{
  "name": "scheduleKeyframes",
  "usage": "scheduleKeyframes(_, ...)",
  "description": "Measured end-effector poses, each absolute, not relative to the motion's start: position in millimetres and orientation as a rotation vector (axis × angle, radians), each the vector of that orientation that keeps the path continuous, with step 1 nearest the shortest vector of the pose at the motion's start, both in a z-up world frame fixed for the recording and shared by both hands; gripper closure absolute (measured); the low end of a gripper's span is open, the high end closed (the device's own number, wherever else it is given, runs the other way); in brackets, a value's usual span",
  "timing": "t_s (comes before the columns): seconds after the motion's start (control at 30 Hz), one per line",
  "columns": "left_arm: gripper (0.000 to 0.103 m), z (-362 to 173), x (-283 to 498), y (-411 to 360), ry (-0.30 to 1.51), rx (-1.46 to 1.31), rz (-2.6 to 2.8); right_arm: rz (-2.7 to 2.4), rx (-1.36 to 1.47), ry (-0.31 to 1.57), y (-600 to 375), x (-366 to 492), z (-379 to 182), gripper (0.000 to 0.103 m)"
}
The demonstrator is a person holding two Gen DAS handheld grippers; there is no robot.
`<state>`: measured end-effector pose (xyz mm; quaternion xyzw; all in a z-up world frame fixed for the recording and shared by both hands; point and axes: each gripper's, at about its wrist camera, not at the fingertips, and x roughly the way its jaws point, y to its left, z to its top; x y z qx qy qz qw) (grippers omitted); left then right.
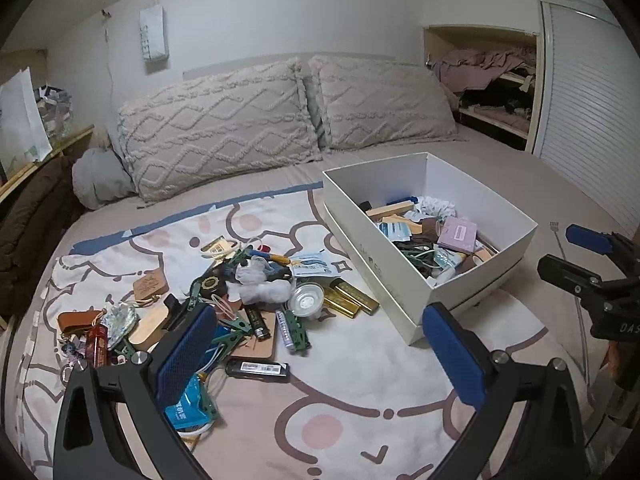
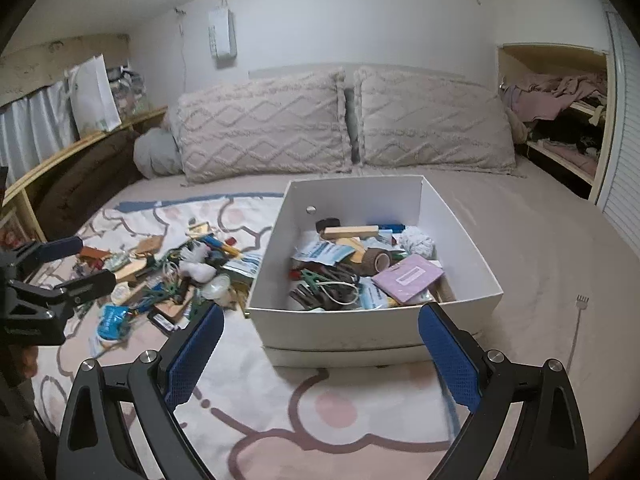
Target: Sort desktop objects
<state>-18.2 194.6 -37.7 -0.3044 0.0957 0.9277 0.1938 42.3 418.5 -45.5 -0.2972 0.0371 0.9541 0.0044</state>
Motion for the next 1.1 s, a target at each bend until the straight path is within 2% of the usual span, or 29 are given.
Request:
scheduleKeyframes(0.4, 0.0, -33.3, 28.8, 178.0, 0.304, -0.623, 2.677, 3.019, -0.694, 0.122, 396.1, 85.9, -46.7, 0.005)
scheduleKeyframes(1.1, 0.0, -45.4, 62.1, 149.5, 0.202, -0.538, 2.69, 3.013, -0.497, -0.012, 357.7, 130.2, -53.7, 0.005)
